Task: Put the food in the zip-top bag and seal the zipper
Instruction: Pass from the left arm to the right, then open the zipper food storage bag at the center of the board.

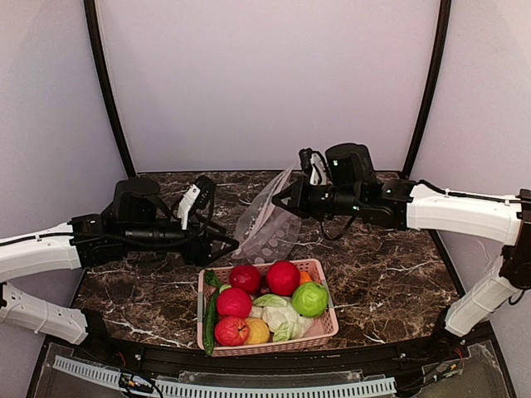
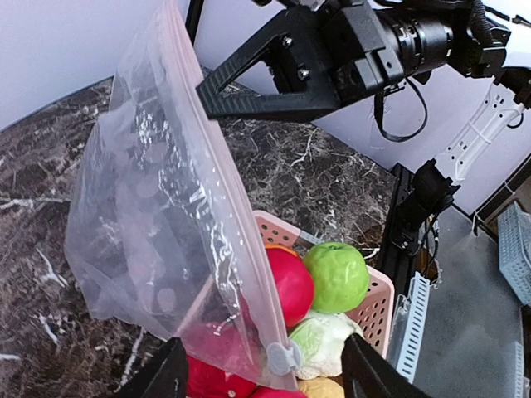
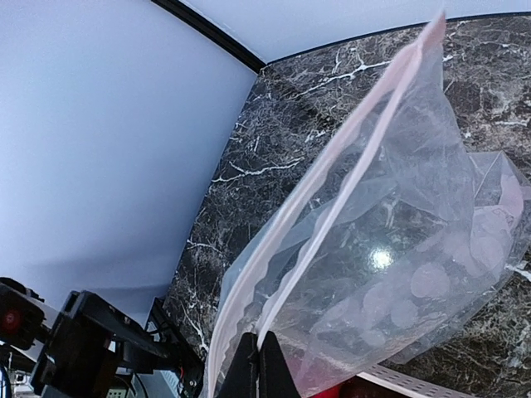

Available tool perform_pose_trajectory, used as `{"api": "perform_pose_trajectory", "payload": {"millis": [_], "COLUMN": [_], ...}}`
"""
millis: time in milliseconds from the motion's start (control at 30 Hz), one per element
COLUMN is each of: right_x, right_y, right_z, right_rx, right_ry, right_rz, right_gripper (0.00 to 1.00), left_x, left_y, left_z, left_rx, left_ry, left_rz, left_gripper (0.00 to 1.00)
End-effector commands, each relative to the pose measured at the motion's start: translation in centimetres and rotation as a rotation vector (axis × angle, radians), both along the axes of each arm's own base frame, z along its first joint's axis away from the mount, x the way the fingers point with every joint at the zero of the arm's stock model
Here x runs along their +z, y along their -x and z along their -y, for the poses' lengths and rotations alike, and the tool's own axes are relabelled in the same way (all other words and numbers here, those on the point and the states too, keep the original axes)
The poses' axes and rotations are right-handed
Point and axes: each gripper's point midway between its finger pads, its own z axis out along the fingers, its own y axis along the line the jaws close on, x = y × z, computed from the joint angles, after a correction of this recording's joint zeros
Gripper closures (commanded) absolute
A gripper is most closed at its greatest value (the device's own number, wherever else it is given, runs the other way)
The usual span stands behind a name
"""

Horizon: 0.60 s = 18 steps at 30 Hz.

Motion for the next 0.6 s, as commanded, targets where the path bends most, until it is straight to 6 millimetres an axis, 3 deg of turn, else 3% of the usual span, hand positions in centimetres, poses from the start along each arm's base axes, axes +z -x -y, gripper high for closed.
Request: {"api": "perform_pose_trajectory", "payload": {"millis": [0, 133, 267, 567], "right_x": [1.7, 1.6, 1.2, 0.4], "right_y": [1.4, 2.9, 4.2, 5.8], "right_z": [0.0, 0.5, 0.9, 1.3], "right_rx": [0.072, 0.107, 0.125, 0.137], "right_ry": [-0.013, -0.003, 0.012, 0.047], "right_rz": [0.087, 0.106, 0.114, 0.100], "right_gripper": [1.00, 1.00, 1.00, 1.00], "left_x": [3.5, 4.6, 3.7, 3.5], "left_y": [-1.0, -1.8, -2.3, -2.7], "left_z": [0.0, 0.9, 3.0, 6.7], "left_rx": [0.044, 0.069, 0.077, 0.090], "left_ry": [0.019, 0.025, -0.017, -0.056], "left_rz": [0.047, 0.039, 0.027, 0.055], "left_gripper": [0.28, 0.18, 0.13, 0.25]}}
